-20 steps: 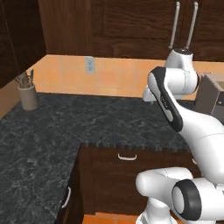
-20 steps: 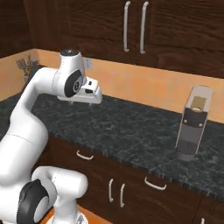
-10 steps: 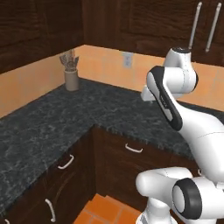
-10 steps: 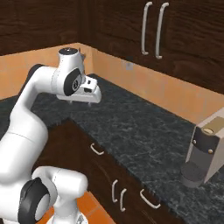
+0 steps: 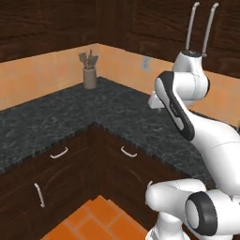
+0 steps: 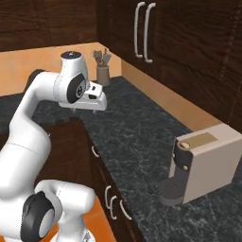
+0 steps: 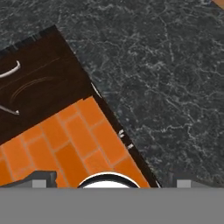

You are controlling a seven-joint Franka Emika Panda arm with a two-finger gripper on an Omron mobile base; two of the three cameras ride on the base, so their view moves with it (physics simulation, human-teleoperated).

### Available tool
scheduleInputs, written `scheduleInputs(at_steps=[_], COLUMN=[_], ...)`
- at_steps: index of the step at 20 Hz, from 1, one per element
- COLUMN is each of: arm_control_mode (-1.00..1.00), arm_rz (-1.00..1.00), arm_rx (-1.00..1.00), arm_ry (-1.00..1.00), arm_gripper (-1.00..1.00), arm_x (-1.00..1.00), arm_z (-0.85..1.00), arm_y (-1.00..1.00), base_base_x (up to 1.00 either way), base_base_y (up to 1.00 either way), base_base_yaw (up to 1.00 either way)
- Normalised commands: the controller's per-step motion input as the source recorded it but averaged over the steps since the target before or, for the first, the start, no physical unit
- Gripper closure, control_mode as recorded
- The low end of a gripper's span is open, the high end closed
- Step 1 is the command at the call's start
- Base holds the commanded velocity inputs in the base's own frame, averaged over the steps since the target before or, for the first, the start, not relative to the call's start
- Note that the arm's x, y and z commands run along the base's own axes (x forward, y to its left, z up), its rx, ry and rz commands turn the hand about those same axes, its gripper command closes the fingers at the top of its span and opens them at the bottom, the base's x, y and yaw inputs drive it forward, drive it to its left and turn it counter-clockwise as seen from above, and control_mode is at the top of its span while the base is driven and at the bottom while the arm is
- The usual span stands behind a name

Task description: Take a straw from the drawer in front and place it inside the glass cup on the dining counter.

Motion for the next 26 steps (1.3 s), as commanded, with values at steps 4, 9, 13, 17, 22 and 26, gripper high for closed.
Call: scheduleInputs(at_steps=[4, 9, 13, 17, 22, 26], arm_control_mode=[1.0, -1.0, -1.0, -1.0, -1.0, -1.0], arm_rz=[0.0, 0.26, 0.1, 0.02, 0.0, 0.0], arm_rx=[0.0, -0.01, -0.21, -0.33, -0.38, -0.37], arm_ry=[0.0, 0.0, -0.02, -0.01, 0.0, 0.03], arm_gripper=[-1.0, -1.0, -1.0, -1.0, -1.0, -1.0], arm_x=[0.0, -0.01, 0.0, 0.01, 0.21, 0.39], arm_z=[0.0, 0.0, -0.17, -0.48, -0.65, -0.66], arm_y=[0.0, 0.09, 0.74, 0.65, 0.6, 0.42], base_base_x=[0.0, 0.0, 0.0, 0.0, 0.0, 0.0], base_base_y=[-0.79, 0.0, 0.0, 0.0, 0.0, 0.0], base_base_yaw=[0.39, 0.0, 0.0, 0.0, 0.0, 0.0])
